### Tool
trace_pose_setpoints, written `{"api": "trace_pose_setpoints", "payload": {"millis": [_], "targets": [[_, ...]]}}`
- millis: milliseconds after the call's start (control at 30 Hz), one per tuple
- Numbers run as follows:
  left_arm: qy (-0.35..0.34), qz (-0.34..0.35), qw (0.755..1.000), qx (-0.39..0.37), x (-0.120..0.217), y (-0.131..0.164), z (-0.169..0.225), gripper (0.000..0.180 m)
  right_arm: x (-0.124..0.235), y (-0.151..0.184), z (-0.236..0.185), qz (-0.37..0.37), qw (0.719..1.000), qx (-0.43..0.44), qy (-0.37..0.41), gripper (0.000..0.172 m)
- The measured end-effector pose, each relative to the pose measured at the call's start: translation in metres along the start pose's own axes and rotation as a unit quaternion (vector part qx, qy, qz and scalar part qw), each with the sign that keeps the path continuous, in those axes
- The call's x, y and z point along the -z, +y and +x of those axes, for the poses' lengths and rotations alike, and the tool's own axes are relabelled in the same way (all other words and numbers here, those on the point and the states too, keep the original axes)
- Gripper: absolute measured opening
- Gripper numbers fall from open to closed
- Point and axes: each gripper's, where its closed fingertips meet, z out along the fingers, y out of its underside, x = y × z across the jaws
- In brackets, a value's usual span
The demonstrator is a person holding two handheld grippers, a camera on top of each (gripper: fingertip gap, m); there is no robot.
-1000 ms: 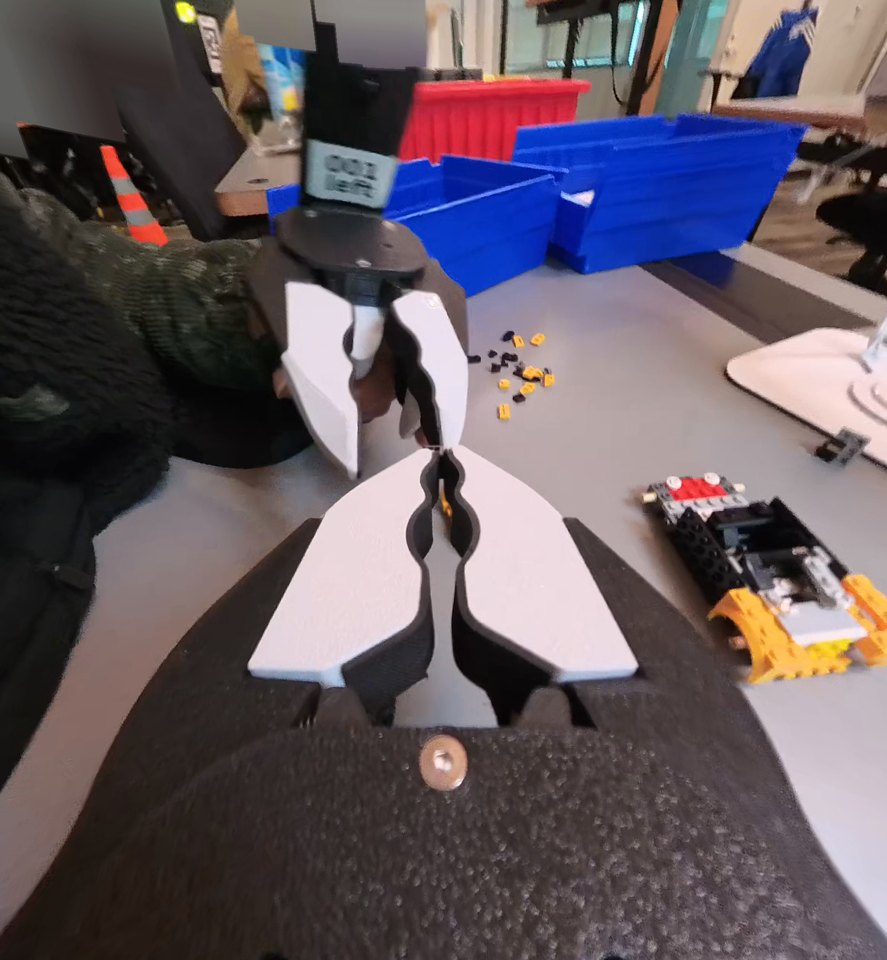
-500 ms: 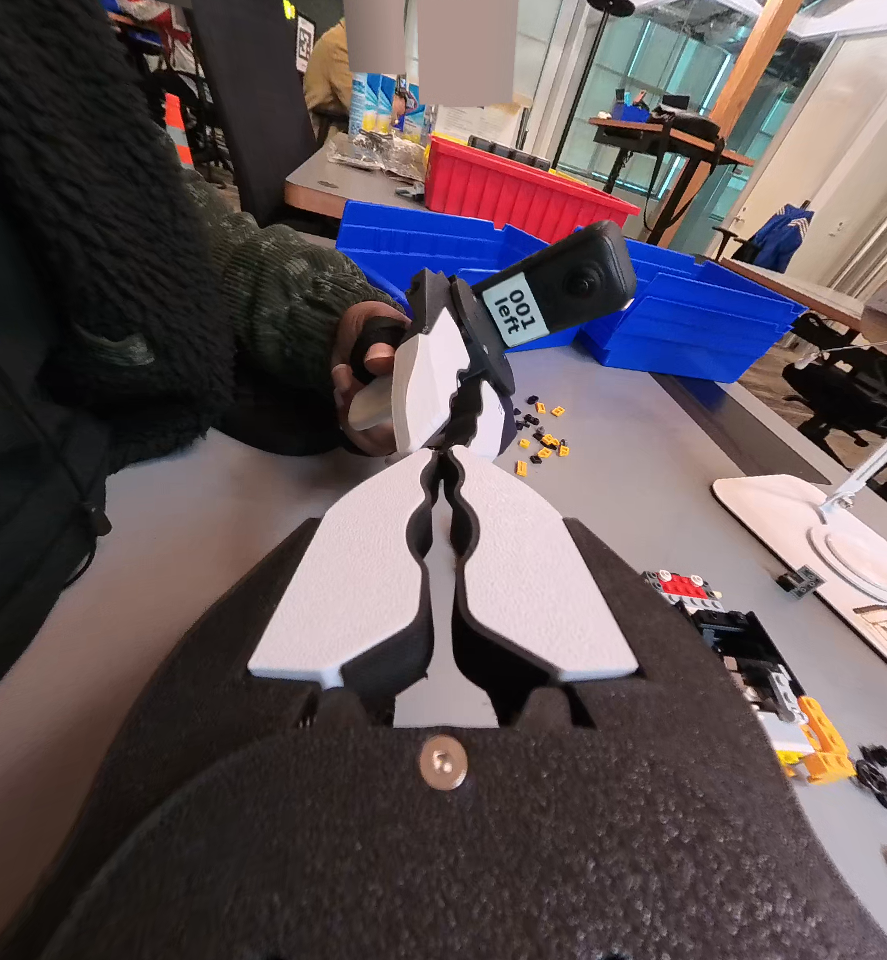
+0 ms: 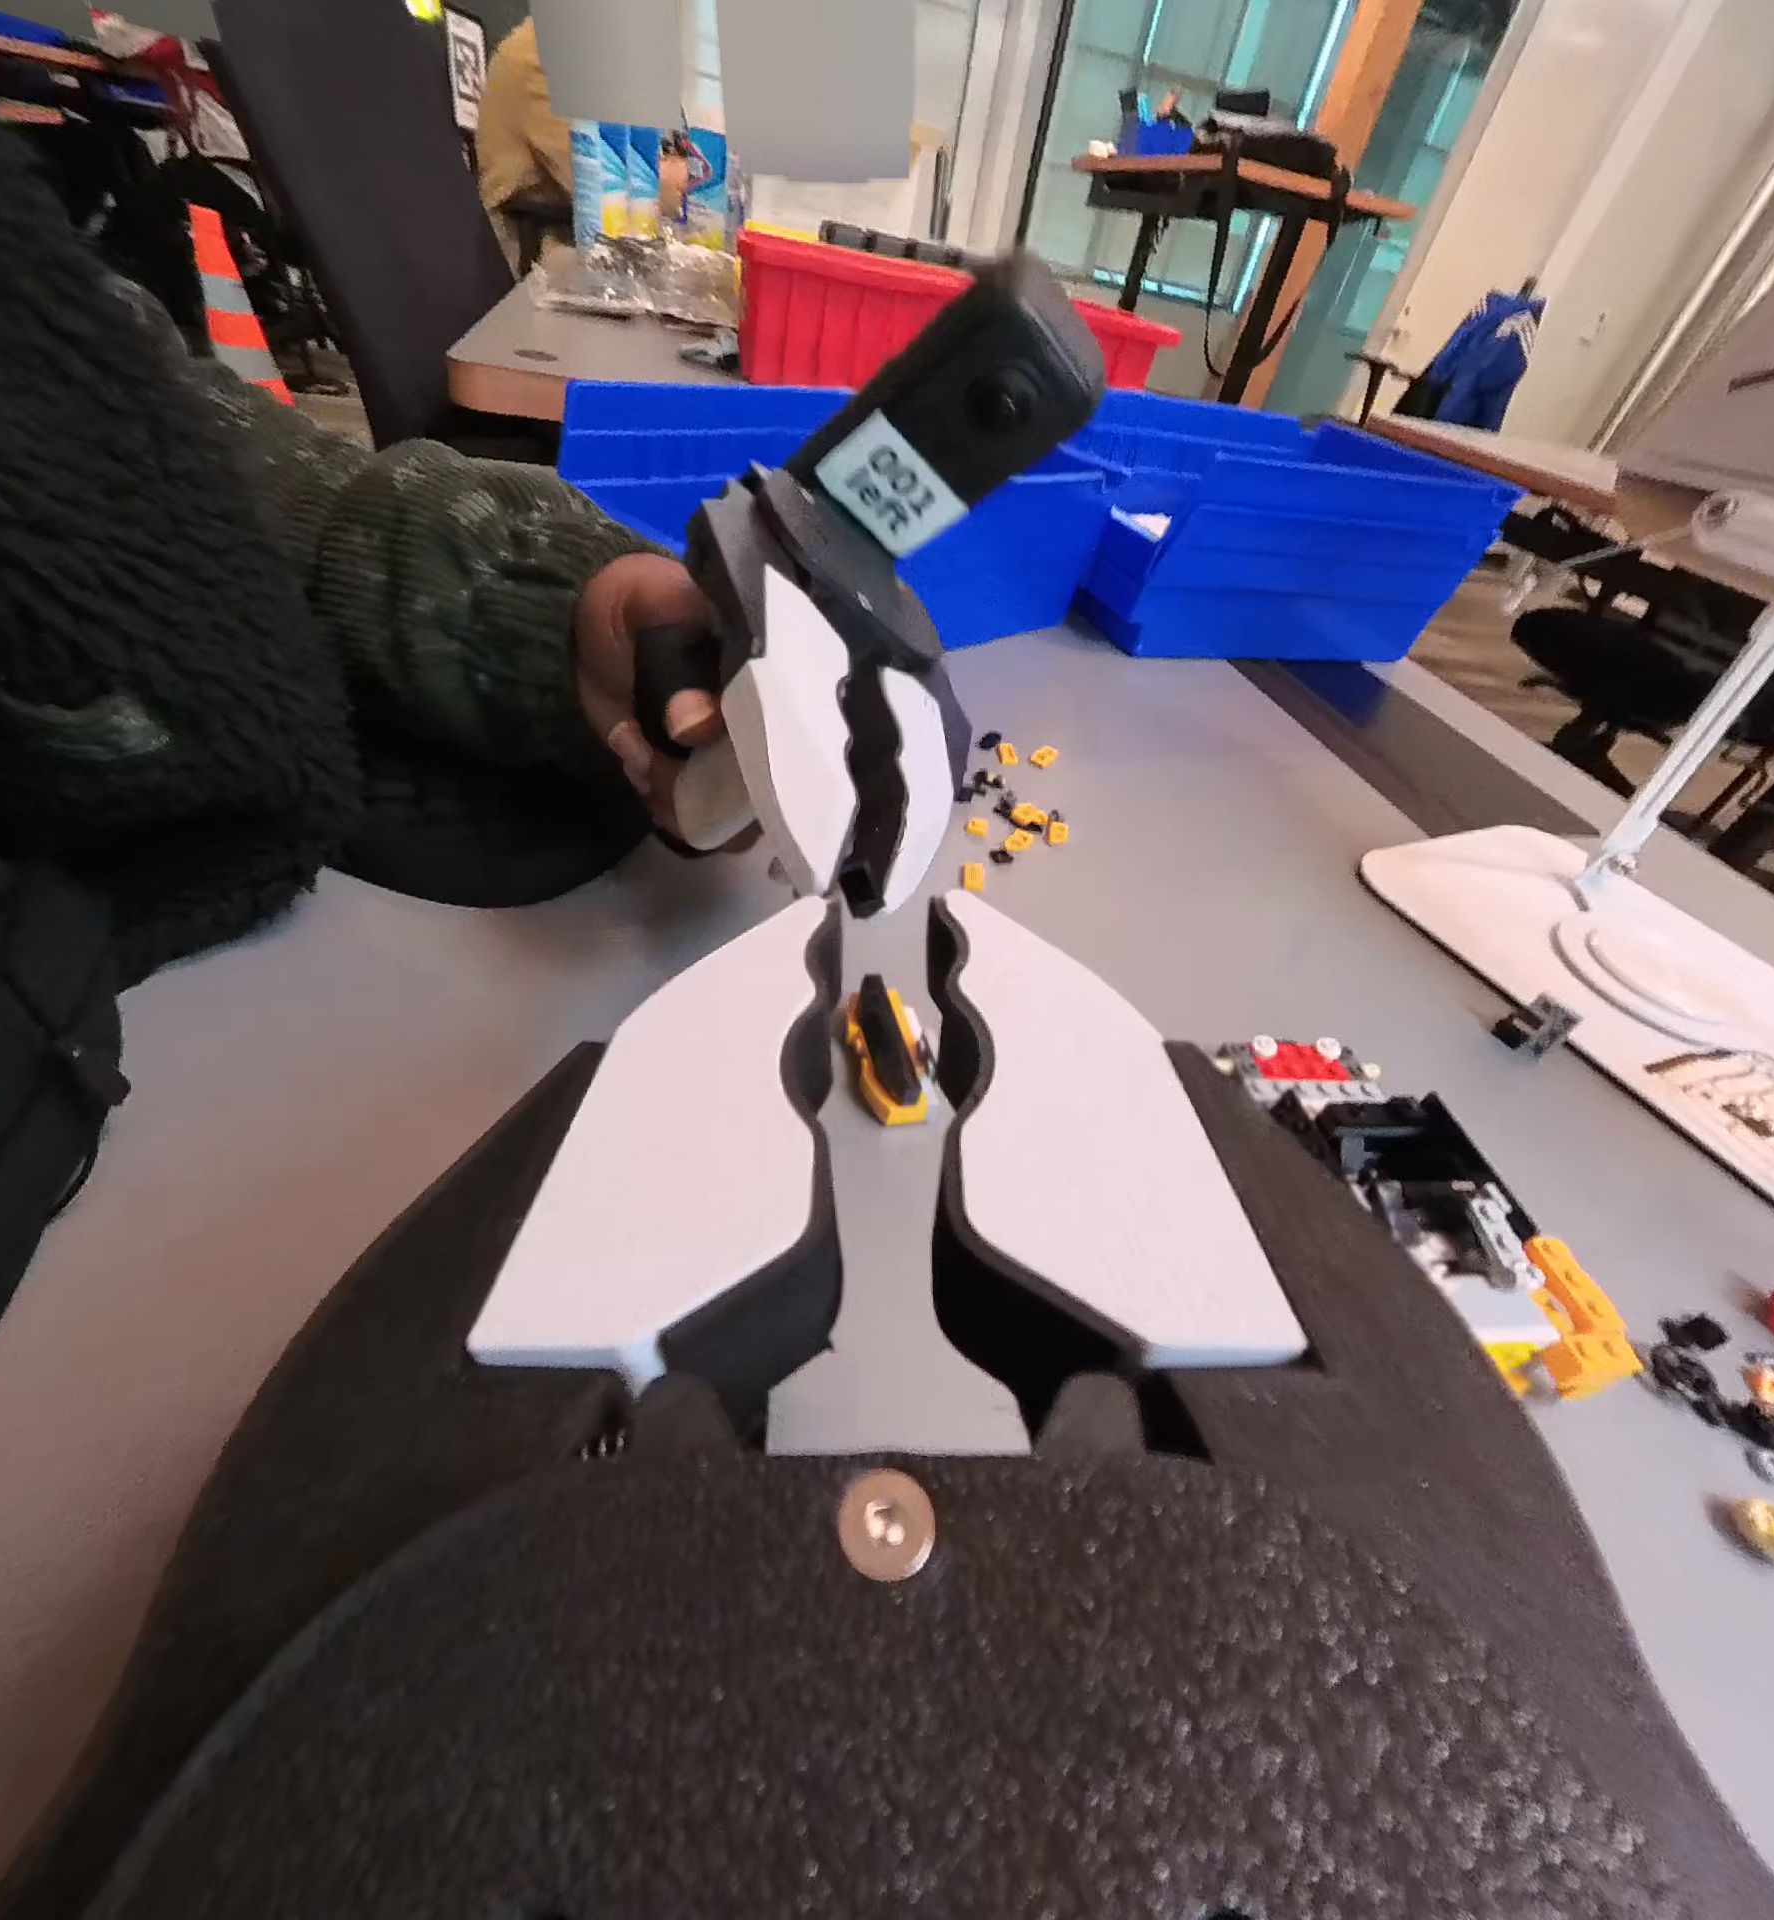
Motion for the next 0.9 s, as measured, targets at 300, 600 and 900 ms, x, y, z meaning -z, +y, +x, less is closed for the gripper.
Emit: {"api": "trace_pose_setpoints", "payload": {"millis": [300, 600, 900], "targets": [[-0.152, -0.102, 0.957, -0.227, 0.008, 0.017, -0.023, 0.011, -0.013, 0.067, -0.04, -0.198, 0.973, -0.029, -0.115, 0.025], [-0.186, -0.143, 0.926, -0.295, 0.012, 0.024, -0.03, 0.011, -0.017, 0.094, -0.059, -0.3, 0.943, -0.002, -0.143, 0.025], [-0.267, -0.185, 0.897, -0.299, 0.051, 0.025, -0.055, 0.011, -0.021, 0.097, -0.059, -0.322, 0.936, 0.01, -0.141, 0.01]]}}
